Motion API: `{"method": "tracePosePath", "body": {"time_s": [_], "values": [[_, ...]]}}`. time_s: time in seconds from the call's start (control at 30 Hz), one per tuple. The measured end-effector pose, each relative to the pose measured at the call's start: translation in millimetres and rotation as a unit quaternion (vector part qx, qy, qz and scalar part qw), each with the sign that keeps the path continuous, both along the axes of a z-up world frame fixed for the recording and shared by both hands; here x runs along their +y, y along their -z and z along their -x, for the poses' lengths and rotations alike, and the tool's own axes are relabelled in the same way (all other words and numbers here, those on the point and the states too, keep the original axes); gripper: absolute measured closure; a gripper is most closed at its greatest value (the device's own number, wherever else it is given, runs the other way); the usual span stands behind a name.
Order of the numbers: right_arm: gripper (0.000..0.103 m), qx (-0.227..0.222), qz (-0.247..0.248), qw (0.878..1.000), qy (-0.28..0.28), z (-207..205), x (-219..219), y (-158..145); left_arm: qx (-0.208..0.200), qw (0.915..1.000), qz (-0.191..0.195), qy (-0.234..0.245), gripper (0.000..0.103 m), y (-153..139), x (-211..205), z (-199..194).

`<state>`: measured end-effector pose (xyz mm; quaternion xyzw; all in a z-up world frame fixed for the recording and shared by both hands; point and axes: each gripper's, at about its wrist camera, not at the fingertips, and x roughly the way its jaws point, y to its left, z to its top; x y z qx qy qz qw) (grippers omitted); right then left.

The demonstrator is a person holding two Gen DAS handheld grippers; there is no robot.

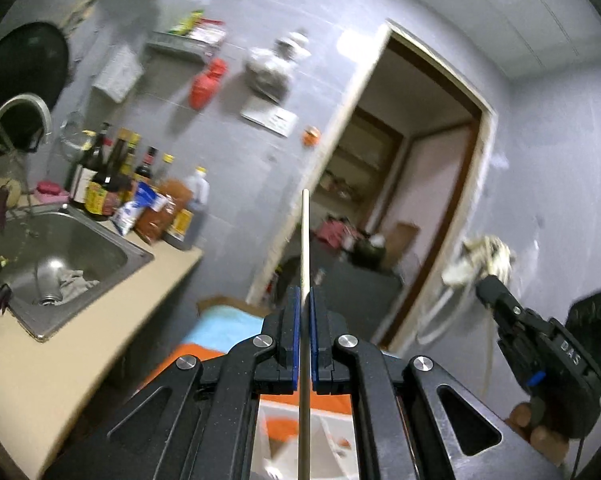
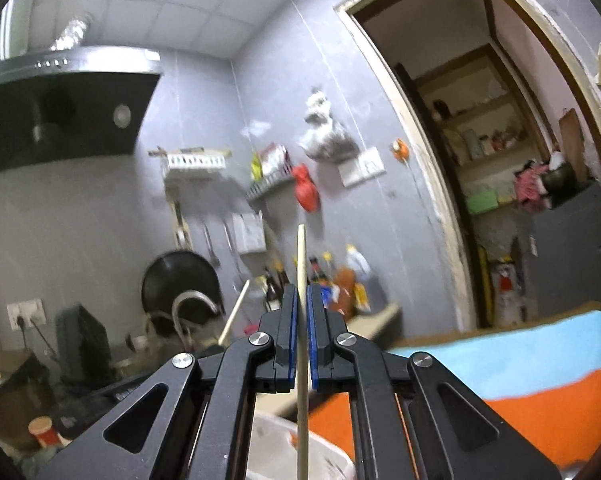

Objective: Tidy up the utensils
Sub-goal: 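Lift the chopstick with the right gripper and carry it over the white caddy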

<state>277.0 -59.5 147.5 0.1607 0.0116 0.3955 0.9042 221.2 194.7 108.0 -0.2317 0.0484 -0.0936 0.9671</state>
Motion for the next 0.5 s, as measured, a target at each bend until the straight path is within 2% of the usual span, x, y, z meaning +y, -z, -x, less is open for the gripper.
{"method": "tracePosePath", "body": {"time_s": [0.2,0.5], "values": [[0.100,-0.029,-0.028,0.998,0.040,-11,17,15,-0.029,0.9975,0.058,-0.027,0.101,17,45,-17],[0.100,-0.049,-0.027,0.994,0.097,-13,23,41,-0.062,0.9945,0.044,-0.072,0.101,27,35,-16]]}}
